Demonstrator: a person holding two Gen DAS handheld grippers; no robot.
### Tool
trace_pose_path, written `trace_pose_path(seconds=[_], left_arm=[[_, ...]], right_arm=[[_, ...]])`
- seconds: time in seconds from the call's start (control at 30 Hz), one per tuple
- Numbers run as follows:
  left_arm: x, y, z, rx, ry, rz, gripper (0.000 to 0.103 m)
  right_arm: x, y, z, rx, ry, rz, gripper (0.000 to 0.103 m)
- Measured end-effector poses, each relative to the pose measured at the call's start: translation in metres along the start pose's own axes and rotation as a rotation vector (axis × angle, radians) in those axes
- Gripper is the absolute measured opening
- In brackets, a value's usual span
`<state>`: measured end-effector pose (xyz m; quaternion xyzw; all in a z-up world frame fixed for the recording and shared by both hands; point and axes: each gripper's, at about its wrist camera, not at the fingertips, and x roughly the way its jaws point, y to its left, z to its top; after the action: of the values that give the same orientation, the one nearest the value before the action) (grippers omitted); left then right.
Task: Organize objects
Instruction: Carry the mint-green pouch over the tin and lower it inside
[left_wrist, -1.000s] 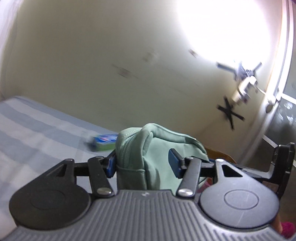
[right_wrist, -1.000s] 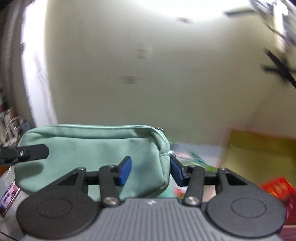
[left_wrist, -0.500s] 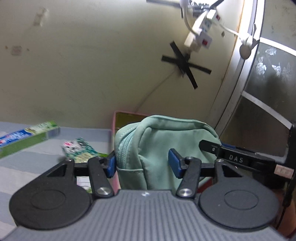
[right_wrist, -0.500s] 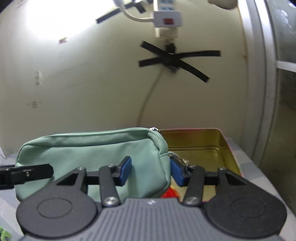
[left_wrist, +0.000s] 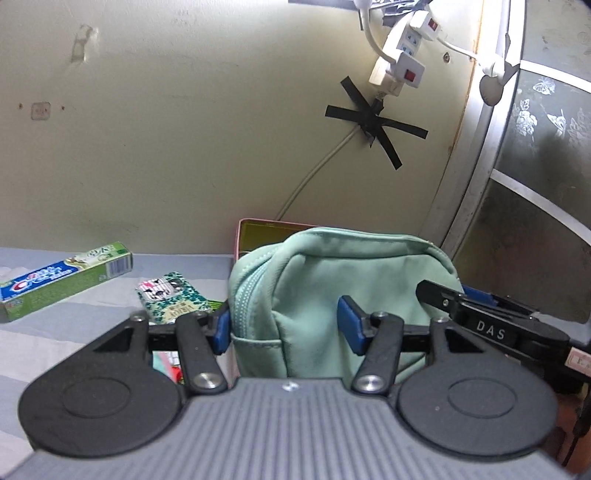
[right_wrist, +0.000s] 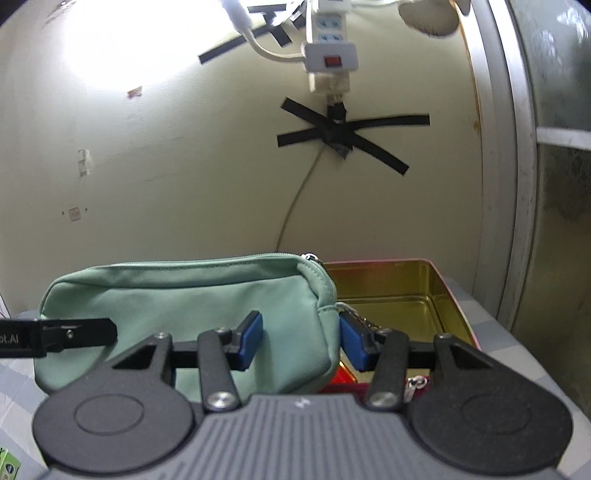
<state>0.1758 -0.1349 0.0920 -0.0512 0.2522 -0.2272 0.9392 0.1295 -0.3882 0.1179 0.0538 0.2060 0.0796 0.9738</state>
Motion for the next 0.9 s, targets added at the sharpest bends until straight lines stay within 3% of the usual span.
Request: trace_pose_path(seconds=[0.47, 0.9], left_arm=[[-0.053, 0.002, -0.009, 0.044, -0.072, 0.07, 0.061], [-0.052, -0.001, -0.005, 0.06, -0.084, 0.075, 0.061]], right_arm=[[-0.042, 0.039, -0.012, 0.013, -0.047, 0.015, 0.045], [-0.043, 0.039, -0.02, 0.0, -0.073, 0.002, 0.045]])
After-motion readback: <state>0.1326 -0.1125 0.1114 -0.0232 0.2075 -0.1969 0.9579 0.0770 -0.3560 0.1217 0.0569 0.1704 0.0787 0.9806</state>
